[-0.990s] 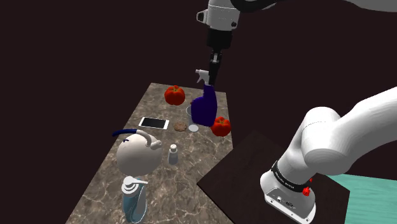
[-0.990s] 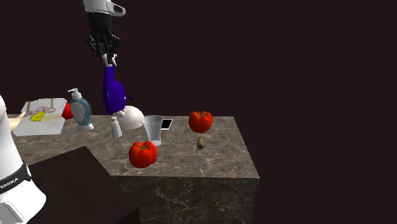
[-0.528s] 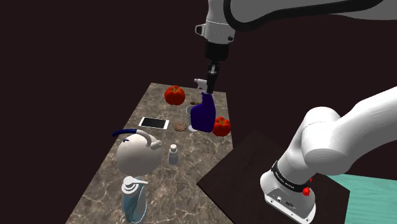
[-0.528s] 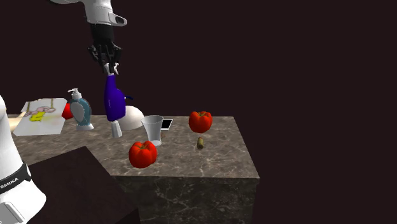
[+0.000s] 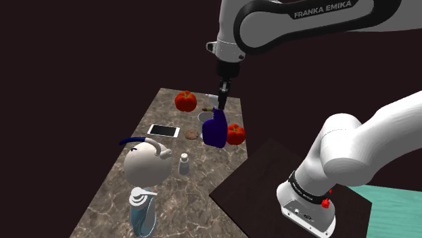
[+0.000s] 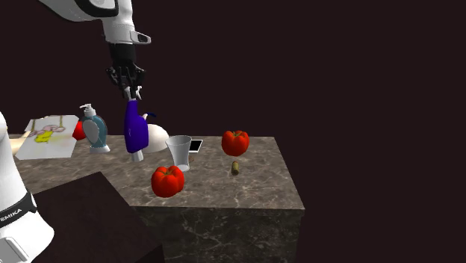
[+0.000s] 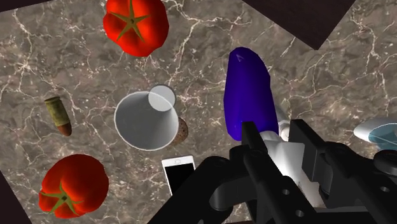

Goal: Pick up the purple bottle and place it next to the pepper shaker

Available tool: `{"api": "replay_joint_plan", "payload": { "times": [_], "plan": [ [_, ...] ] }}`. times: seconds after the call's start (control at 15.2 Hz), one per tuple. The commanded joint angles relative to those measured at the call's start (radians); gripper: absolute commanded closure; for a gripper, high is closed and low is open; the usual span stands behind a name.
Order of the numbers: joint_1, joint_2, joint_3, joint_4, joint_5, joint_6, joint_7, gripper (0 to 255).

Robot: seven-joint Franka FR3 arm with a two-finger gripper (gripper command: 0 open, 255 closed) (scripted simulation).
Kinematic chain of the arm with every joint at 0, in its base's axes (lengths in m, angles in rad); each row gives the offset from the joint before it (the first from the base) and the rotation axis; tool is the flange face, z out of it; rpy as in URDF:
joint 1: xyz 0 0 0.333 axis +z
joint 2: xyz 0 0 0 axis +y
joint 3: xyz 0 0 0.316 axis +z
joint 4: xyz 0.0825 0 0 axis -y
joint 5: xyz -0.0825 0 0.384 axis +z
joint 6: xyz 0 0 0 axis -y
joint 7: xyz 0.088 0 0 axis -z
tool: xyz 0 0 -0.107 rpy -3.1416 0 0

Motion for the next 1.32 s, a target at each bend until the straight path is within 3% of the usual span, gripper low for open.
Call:
{"api": "replay_joint_plan", "payload": {
  "times": [0.0, 1.06, 1.25],
  "plan": [
    [0.000, 0.008, 0.000, -0.023, 0.001, 0.031, 0.000, 255],
    [0.001, 0.099, 0.004, -0.174, 0.004, 0.274, -0.004, 255],
    [0.001, 0.106, 0.004, -0.180, 0.004, 0.286, -0.004, 255]
  ]
}}
